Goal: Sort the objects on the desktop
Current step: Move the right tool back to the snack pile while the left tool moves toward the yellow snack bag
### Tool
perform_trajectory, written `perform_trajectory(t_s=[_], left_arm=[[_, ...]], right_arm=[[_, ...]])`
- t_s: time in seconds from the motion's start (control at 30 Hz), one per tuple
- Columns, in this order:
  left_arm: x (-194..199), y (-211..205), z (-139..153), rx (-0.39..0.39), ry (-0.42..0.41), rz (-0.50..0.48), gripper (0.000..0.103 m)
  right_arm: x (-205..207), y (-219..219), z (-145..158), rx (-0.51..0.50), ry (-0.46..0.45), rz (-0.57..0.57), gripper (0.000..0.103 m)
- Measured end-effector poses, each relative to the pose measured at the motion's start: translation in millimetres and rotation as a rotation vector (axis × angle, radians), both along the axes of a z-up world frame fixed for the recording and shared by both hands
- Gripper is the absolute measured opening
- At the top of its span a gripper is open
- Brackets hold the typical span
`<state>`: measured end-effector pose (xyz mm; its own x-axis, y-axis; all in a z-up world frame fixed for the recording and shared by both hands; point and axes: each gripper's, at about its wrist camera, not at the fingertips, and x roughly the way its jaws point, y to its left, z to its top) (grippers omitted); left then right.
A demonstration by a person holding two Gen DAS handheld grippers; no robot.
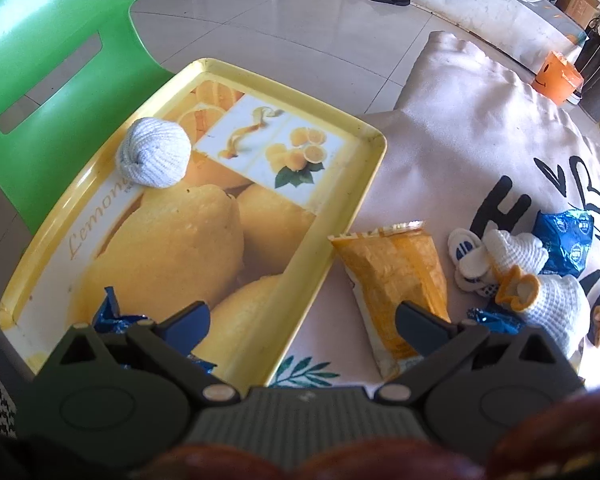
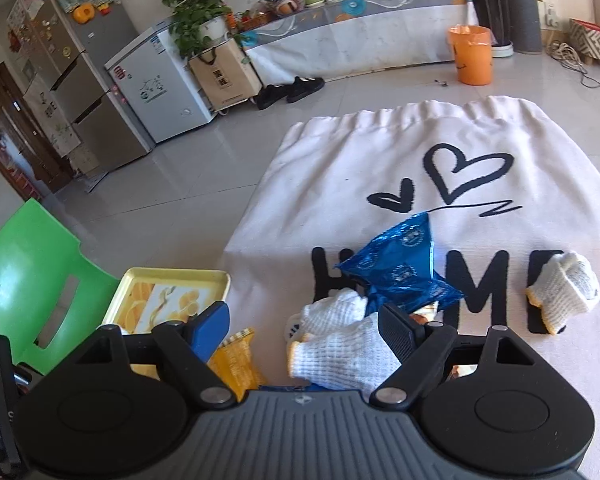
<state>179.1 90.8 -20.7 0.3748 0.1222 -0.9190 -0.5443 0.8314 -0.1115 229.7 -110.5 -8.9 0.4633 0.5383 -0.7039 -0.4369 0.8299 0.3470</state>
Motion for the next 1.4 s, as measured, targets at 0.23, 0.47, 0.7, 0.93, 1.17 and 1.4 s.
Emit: perform_trajectory(t_s=[0.23,0.47,0.7,0.93,1.17,1.4], left_arm=[[10.0,-12.6,-1.9,0.032,-0.001,0.009,0.102],[18.8,-28.2,-3.9,0.092,-0.001,-0.010,0.102],[30.9,-29.3,-10.5,0.114,0.008,0.046,0.102],[55.4,-43.3,-23.3,0.202,0.078,0.061,0.102],[51.8,-50.8,-23.5,0.239,0.121,0.095,0.102],[29.0,-57.3,-22.3,0.206,0.145,0.106,0.102]], right_arm=[[8.6,-30.5,7.6,0.063,0.062,-0.088,0.082],[15.5,-65.0,20.3,0.057,0.077,-0.203,0.082],[18.0,-104.7,36.1,0.128,0.105,-0.291,0.082],[20.4,-123.0,47.2,0.182,0.102,-0.323,0.082],[22.7,-137.3,59.2,0.239,0.091,-0.341,0.082],[21.6,-152.2,67.9,0.278,0.079,-0.368,0.082]])
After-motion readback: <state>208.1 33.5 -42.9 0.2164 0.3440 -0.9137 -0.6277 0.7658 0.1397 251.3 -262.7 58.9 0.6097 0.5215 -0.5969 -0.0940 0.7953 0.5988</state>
